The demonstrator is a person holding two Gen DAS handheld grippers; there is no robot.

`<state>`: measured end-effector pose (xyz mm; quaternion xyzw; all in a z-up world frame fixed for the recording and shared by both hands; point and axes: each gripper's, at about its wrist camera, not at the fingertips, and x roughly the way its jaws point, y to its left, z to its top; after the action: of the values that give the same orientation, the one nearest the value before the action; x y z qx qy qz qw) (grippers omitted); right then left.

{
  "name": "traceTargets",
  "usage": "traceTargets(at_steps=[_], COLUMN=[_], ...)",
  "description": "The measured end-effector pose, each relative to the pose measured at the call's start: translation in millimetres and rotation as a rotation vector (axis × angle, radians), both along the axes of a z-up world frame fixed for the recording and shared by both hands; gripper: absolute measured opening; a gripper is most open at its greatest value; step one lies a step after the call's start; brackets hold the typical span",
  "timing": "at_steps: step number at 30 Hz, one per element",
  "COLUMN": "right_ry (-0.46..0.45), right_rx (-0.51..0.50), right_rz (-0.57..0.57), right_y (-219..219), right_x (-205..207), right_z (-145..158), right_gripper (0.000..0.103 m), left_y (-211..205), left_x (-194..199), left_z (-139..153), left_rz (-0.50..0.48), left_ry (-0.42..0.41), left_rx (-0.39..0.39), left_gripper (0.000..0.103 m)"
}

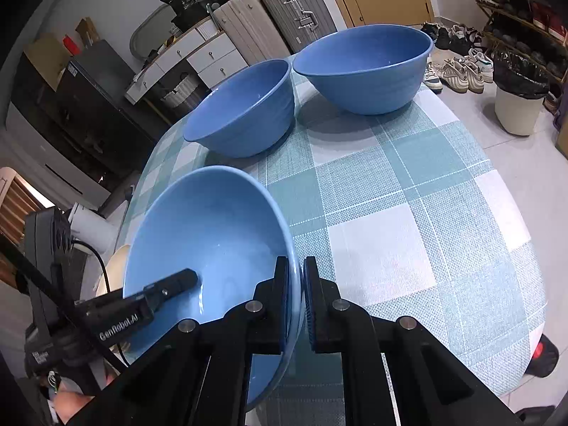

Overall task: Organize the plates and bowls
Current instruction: 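Lift the blue bowl with both grippers and lower it back down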

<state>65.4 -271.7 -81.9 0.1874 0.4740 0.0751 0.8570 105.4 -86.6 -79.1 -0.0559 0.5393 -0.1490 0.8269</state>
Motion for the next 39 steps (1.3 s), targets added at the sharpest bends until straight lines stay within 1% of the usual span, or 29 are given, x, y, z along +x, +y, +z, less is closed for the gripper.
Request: traceTargets(at_steps=[1,4,7,11,17,18,19,20,21,22,23,25,26,27,29,30,32,33,34,36,39], right_ry=[0.001,0.003,0.003,-0.020,-0.046,-0.046,-0.046,-0.045,-0.045,-0.046,-0.048,-0.057,-0.066,-0.079,-0.117,-0.130,-0.153,-0.168,-0.179,-0.218,-0.279], right_rx=[0.003,0.017,0.037,0.022,-0.018,-0.022,-0.024,-0.027,-0.031,-0.040,-0.045,-0.047,-0.043,-0.037,-0.027,-0.030,-0.033,-0.029,-0.029,-0.046,-0.076], right_rz=[0.002,0.009,0.005,0.000,-0.001,-0.003,-0.004,-0.010,-0.014,-0.025,-0.033,-0.049,-0.060,-0.070,-0.083,-0.087,-0.090,-0.091,-0.093,-0.096,-0.091], right_y=[0,-2,-4,-4,-1,-1,-1,-1,-2,-3,-4,-8,-10,-12,-15,-15,-16,-16,-16,-15,-10], right_x=[0,4,4,2,1,1,1,1,1,1,1,0,-1,-2,-6,-7,-9,-11,-11,-15,-21], right_z=[-1,-2,-2,1,5,5,5,5,5,6,6,7,9,11,18,21,25,27,29,36,46], right_gripper=[0.008,0.008,0.008,0.009,0.010,0.011,0.012,0.013,0.017,0.024,0.028,0.054,0.058,0.060,0.061,0.062,0.066,0.070,0.072,0.074,0.082], left_y=[-1,1,-1,-2,7,7,7,7,7,8,8,10,11,11,12,13,14,16,17,20,24], left_x=[1,5,5,5,9,9,9,9,9,9,9,10,11,11,10,10,9,9,10,11,10], left_z=[-1,-5,-5,-5,-5,-5,-4,-4,-3,-2,-1,-2,-2,-2,0,2,4,5,5,6,9], left_rz=[-0.006,0.003,0.005,0.011,0.036,0.037,0.040,0.044,0.047,0.049,0.052,0.053,0.056,0.060,0.065,0.068,0.078,0.083,0.086,0.095,0.105], left_ry=[0.003,0.025,0.022,0.017,0.020,0.019,0.014,0.009,0.001,-0.004,-0.009,-0.005,-0.004,-0.005,-0.012,-0.017,-0.029,-0.034,-0.034,-0.033,-0.042], left_rx=[0.008,-0.012,-0.004,0.013,-0.005,-0.002,0.011,0.022,0.033,0.037,0.037,0.030,0.030,0.032,0.031,0.029,0.037,0.039,0.035,0.026,0.009], left_gripper=[0.011,0.011,0.011,0.011,0.013,0.015,0.020,0.023,0.027,0.030,0.031,0.032,0.032,0.032,0.032,0.034,0.045,0.048,0.048,0.048,0.048])
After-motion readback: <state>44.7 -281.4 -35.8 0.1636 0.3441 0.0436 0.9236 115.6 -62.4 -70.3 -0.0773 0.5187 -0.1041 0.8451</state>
